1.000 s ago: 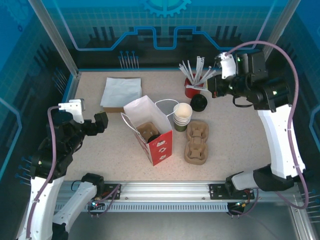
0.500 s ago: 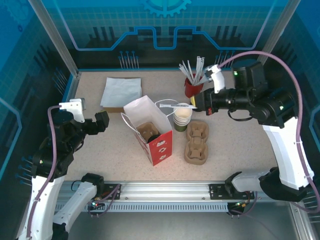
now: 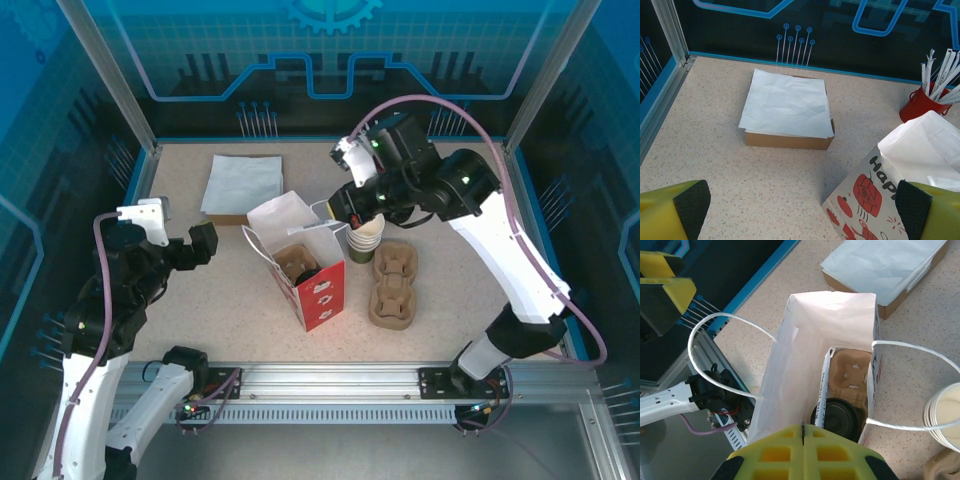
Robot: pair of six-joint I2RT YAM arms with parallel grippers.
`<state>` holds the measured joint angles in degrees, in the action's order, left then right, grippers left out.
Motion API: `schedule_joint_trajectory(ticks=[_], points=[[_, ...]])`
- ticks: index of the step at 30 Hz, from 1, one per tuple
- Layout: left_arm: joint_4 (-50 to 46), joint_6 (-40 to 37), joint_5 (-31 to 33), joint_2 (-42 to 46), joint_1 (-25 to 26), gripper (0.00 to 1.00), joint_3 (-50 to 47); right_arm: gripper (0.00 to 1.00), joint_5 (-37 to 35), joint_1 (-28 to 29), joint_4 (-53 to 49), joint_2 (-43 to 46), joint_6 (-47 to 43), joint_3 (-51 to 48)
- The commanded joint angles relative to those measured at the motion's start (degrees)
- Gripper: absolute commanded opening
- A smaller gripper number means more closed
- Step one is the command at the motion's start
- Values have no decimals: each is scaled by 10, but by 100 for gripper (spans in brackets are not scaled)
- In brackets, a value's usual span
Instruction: Pack the takeout coffee
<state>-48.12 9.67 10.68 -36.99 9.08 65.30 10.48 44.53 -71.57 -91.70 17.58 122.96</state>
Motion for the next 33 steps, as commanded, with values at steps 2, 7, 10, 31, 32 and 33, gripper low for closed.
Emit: schedule_joint_trajectory(ticks=[2, 7, 10, 31, 32, 33], points=[[9, 8, -10, 5, -4, 99, -10, 3, -25, 24, -12, -43, -15, 34], [8, 7, -9, 5, -4, 99, -12, 3, -37, 42, -28, -101, -27, 76], [8, 7, -9, 5, -4, 99, -12, 3, -43, 51, -39, -133, -33, 98], [10, 10, -11, 3, -4, 99, -15, 32, -47, 73, -47, -229, -46, 183], [12, 12, -11, 3, -4, 99, -15, 33, -49, 72, -47, -226, -45, 185], [13, 14, -13, 3, -4, 99, -15, 34, -51, 71, -48, -221, -45, 185]])
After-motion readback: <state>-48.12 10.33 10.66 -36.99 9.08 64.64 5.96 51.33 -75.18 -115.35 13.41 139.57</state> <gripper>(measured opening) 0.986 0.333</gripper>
